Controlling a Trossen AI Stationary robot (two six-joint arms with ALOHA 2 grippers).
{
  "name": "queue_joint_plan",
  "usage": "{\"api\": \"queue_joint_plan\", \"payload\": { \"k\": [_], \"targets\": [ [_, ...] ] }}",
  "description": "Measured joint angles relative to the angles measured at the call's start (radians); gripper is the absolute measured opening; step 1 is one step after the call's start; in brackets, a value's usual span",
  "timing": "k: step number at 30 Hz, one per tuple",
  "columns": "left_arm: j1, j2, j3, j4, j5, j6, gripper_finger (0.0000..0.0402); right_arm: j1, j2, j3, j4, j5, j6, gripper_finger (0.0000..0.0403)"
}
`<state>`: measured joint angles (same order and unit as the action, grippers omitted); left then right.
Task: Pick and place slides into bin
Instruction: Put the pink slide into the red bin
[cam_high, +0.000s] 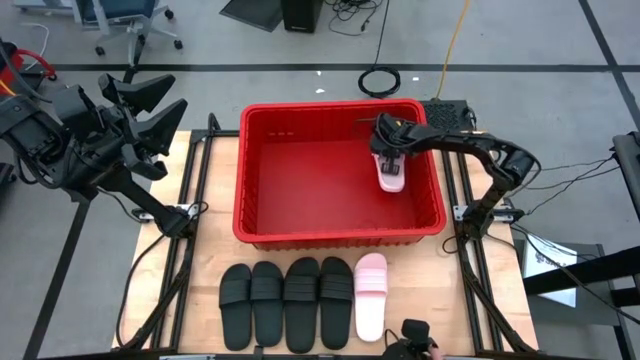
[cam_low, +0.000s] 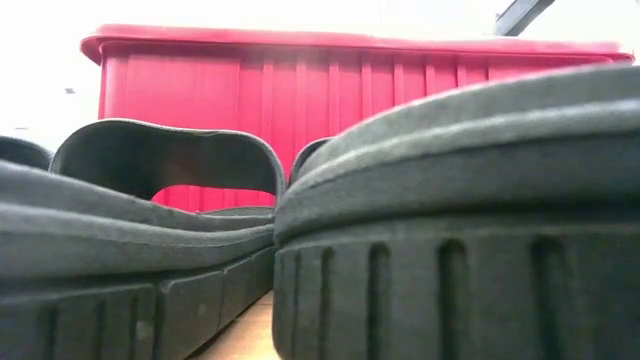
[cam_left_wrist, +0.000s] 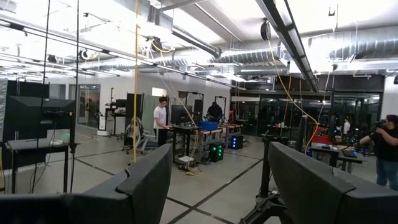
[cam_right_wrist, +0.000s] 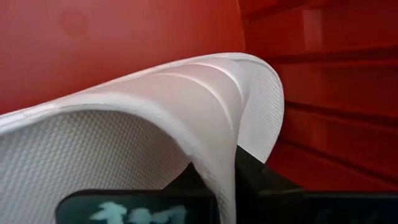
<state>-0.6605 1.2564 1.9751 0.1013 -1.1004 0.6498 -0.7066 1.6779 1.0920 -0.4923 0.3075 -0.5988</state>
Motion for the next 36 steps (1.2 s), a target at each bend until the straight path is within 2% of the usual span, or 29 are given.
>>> {"api": "queue_joint_plan", "payload": {
  "k": [14, 26, 33, 36],
  "targets": [
    [0.000, 0.000, 0.000, 0.000, 0.000, -0.006, 0.0273, -0.026, 0.000, 0.000, -0.035, -0.045, -0.063, 0.0013],
    [0.000, 0.000, 0.000, 0.000, 0.000, -0.013, 0.0273, -0.025, 0.000, 0.000, -0.080, -0.044, -0.011, 0.0130],
    [0.000, 0.000, 0.000, -0.016, 0.000, -0.033, 0.0273, -0.024, -0.008, 0.000, -0.100, -0.025, 0.000, 0.0176],
    [0.000, 0.000, 0.000, -0.031, 0.000, -0.050, 0.0273, -0.019, -0.022, 0.001, -0.121, -0.059, 0.014, 0.0189]
  ]
}}
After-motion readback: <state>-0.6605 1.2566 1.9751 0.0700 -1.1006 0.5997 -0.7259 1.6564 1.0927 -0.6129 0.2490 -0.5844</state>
